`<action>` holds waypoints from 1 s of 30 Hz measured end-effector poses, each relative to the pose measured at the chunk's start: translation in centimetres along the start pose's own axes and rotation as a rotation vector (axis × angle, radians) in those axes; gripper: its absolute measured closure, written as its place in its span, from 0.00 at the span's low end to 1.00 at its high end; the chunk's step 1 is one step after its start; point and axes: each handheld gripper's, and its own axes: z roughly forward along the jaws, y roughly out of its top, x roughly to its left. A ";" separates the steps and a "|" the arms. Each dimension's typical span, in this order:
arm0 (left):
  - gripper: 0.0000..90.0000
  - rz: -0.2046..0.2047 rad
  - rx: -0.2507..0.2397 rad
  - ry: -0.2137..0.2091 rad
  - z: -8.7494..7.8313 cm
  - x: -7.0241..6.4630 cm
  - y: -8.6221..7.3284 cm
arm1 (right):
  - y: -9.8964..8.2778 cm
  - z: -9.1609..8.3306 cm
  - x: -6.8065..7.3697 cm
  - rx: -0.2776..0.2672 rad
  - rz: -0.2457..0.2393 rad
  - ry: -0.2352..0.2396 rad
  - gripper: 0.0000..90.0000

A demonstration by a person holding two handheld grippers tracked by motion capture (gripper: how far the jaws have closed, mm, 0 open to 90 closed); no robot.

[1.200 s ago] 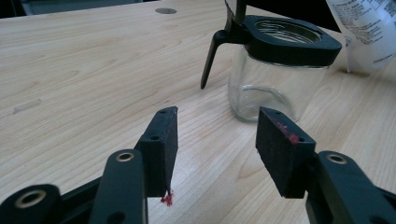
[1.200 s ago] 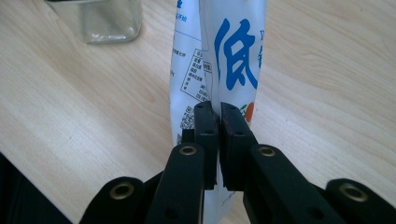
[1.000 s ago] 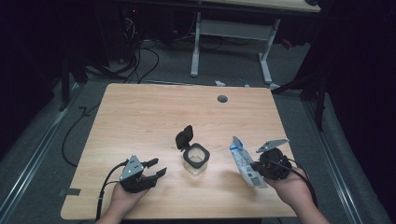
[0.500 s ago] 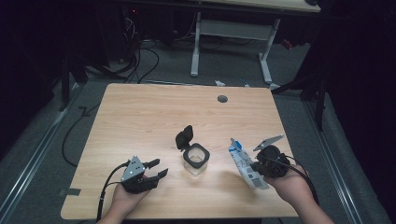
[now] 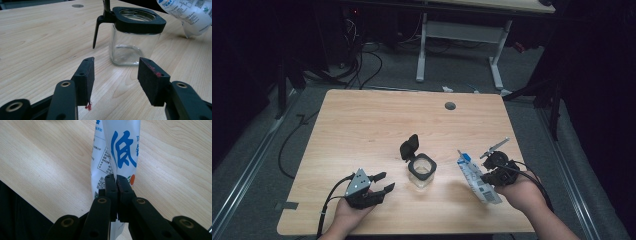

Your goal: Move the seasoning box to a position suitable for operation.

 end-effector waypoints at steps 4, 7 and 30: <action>0.53 0.002 0.001 -0.005 0.0 -0.1 0.0 | 0.2 0.2 -0.2 0.005 0.029 0.013 0.99; 0.53 0.001 -0.002 -0.010 0.1 -0.3 0.0 | 0.5 0.4 -0.4 0.018 0.032 0.016 0.99; 0.47 0.059 -0.002 -0.089 1.9 -3.4 0.5 | 1.1 -0.2 -0.5 0.099 0.014 0.017 1.00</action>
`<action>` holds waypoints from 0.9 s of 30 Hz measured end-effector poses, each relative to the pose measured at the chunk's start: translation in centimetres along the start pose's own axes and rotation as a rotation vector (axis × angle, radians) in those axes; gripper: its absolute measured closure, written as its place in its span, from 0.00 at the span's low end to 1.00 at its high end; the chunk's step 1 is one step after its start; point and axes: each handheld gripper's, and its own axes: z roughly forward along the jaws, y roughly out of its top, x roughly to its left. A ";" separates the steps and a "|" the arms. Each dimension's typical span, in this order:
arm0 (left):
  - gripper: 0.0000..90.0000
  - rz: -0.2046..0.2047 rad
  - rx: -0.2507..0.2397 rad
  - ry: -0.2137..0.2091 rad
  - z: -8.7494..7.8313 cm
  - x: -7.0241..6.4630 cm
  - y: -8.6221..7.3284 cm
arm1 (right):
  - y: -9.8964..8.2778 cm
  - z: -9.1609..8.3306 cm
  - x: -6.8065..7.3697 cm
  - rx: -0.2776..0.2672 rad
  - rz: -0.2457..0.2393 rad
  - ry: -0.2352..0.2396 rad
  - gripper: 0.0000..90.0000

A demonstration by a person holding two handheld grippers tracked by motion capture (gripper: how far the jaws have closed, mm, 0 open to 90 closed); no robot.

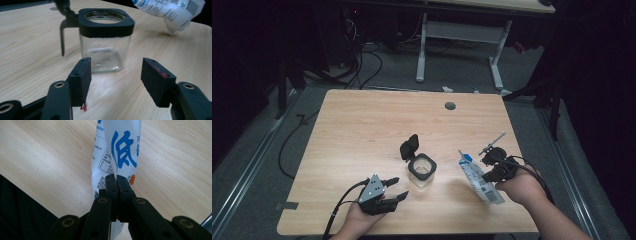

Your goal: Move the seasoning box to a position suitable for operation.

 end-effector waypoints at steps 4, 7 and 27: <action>0.44 0.015 -0.006 -0.021 0.5 -0.9 0.2 | 0.2 -0.4 0.0 0.003 -0.005 0.006 1.00; 0.42 0.010 -0.012 -0.047 1.1 -1.6 0.3 | 0.3 -0.5 0.2 0.016 -0.012 0.004 1.00; 0.34 0.091 -0.004 -0.117 5.9 -6.1 1.2 | 1.8 -2.1 2.4 -0.007 -0.075 0.016 1.00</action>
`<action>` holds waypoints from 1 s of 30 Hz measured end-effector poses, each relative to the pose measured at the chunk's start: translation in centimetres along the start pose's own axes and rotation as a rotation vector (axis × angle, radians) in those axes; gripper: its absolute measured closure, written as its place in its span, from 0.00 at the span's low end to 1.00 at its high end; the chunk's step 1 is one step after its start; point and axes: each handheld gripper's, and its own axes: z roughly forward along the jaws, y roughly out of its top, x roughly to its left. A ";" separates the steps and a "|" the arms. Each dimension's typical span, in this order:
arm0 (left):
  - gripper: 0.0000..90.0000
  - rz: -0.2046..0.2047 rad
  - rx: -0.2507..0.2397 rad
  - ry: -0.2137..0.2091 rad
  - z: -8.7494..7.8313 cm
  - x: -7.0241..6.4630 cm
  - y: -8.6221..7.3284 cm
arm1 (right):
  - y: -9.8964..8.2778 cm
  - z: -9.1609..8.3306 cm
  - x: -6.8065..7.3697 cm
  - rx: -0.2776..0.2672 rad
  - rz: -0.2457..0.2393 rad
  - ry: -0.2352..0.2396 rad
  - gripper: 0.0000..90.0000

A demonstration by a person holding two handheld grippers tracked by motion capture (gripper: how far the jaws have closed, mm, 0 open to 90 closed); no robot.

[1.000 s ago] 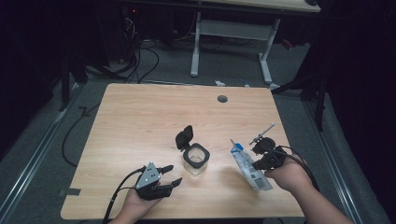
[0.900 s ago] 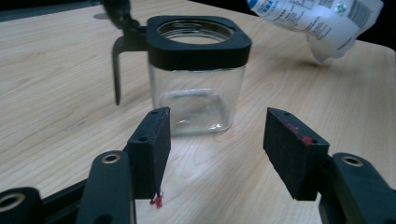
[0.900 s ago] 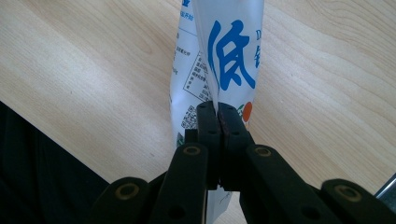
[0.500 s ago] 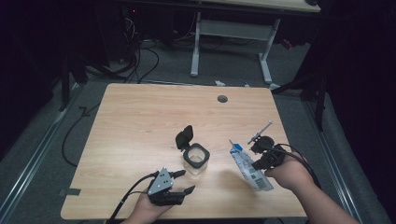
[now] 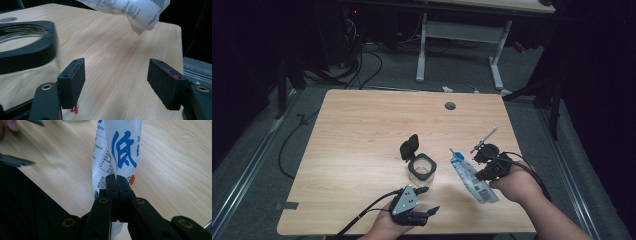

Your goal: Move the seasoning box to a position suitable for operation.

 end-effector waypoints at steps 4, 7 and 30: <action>0.34 -0.005 -0.006 -0.004 0.3 -0.1 0.2 | 0.4 -0.1 0.6 0.000 -0.007 0.005 1.00; 0.33 -0.018 -0.015 -0.010 0.5 0.0 0.4 | 0.9 -0.2 1.3 -0.007 -0.018 0.012 1.00; 0.27 -0.022 -0.016 -0.033 3.5 -0.6 1.9 | 4.3 -1.4 5.2 -0.045 -0.099 0.043 1.00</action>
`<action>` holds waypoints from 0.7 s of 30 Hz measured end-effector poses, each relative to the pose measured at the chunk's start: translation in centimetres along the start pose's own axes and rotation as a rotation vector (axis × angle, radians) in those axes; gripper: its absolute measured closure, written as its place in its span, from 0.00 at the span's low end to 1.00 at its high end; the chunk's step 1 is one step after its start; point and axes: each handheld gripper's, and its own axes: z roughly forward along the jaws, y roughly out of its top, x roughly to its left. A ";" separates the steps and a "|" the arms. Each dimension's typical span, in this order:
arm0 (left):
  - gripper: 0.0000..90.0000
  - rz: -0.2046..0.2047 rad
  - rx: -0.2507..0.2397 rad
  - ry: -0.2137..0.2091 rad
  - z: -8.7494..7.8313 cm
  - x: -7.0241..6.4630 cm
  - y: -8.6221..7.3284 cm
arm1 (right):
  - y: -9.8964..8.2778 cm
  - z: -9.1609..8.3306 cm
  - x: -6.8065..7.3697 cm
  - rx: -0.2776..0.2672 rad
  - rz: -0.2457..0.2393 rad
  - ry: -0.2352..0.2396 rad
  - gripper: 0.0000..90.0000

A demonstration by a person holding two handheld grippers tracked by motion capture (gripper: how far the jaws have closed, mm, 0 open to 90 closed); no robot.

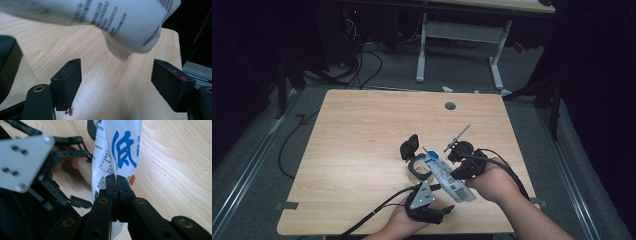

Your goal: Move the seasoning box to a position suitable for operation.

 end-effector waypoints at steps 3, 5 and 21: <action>0.27 0.000 -0.016 -0.003 0.5 -0.1 0.2 | 0.2 0.0 0.3 -0.007 -0.004 0.011 1.00; 0.26 0.002 -0.016 -0.003 0.7 -0.3 0.3 | 0.3 0.1 0.4 -0.009 -0.002 0.014 1.00; 0.41 0.043 -0.033 0.025 0.2 -1.1 1.0 | 0.9 0.6 0.3 0.003 -0.015 0.012 1.00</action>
